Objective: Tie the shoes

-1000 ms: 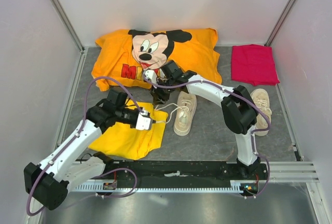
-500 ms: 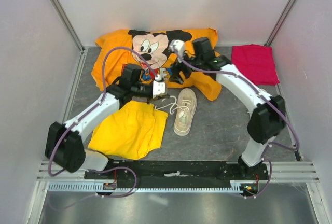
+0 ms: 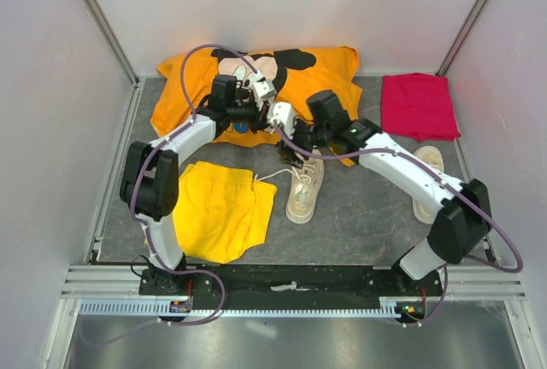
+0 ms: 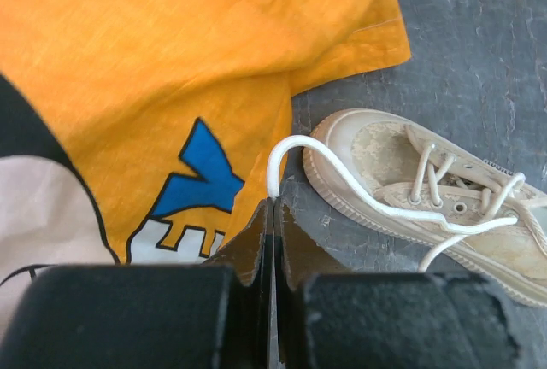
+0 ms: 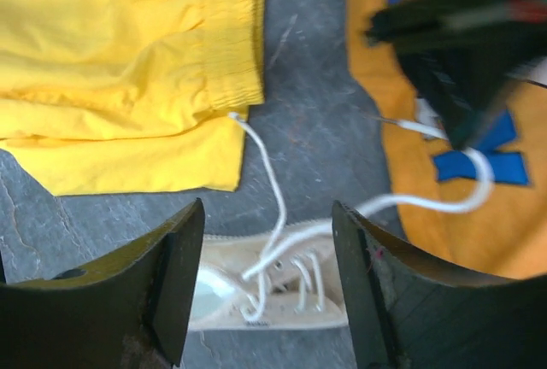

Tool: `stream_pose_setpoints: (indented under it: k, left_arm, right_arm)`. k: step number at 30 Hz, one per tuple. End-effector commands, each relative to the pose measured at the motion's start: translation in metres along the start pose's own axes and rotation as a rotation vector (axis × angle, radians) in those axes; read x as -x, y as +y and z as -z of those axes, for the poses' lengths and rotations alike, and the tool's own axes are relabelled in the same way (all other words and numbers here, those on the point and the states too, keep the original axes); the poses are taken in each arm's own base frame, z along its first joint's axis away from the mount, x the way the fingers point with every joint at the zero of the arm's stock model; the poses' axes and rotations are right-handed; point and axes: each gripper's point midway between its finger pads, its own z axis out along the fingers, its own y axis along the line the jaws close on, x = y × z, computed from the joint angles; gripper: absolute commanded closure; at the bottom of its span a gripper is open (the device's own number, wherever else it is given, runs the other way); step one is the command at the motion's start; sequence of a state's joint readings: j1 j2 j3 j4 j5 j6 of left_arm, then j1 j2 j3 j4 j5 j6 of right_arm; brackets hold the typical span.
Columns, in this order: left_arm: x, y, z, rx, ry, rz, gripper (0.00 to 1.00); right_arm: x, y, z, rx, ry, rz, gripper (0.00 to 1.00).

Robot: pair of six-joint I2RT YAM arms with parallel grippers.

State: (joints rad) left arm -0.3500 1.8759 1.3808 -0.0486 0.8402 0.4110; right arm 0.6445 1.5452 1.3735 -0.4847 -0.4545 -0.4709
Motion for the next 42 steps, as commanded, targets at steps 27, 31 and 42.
stream_pose_setpoints:
  k: [27,31,42]
  left_arm:
    - [-0.025,0.038,0.011,0.029,-0.109,0.422,0.99]
    - [-0.029,0.038,0.013,0.028,-0.109,0.428,0.99]
    - [-0.031,0.037,0.012,0.017,-0.115,0.441,0.98]
  right_arm:
    - [-0.048,0.038,-0.129,0.005,-0.232,-0.337,0.57]
    - [-0.041,0.046,-0.14,0.043,-0.253,-0.343,0.57]
    - [-0.039,0.039,-0.156,0.019,-0.247,-0.353,0.66]
